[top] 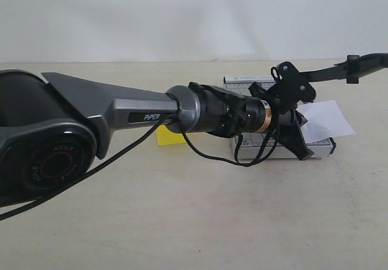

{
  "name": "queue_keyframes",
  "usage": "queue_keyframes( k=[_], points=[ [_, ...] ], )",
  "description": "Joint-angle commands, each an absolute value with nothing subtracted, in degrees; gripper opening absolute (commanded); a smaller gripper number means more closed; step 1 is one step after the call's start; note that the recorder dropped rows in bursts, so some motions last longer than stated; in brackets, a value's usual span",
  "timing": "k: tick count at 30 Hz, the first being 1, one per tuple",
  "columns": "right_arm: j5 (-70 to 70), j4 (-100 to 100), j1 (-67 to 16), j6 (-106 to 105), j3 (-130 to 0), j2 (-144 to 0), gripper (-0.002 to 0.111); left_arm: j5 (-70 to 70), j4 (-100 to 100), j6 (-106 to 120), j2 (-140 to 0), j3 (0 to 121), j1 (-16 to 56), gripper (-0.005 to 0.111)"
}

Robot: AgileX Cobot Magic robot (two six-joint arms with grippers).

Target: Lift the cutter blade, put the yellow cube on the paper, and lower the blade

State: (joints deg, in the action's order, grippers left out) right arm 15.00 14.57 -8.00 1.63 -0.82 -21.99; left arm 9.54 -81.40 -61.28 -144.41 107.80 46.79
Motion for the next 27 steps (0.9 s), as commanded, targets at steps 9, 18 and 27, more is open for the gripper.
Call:
queue_keyframes(
  k=[9, 18, 27],
  points=[
    [14.85, 14.69, -7.98, 1.42, -0.52, -21.87, 0.000, 0.37, -81.77, -64.71, -138.25, 107.97, 47.34, 0.053],
    [14.85, 14.69, -7.98, 1.42, -0.52, -21.87, 0.000, -11.84, -71.07, -64.58, -130.92, 101.84, 47.34, 0.053],
    [13.97, 14.69, -7.98, 1.42, 0.00, -21.87, 0.000, -35.22, -44.22, -52.63, -121.20, 94.34, 47.34, 0.053]
  ],
)
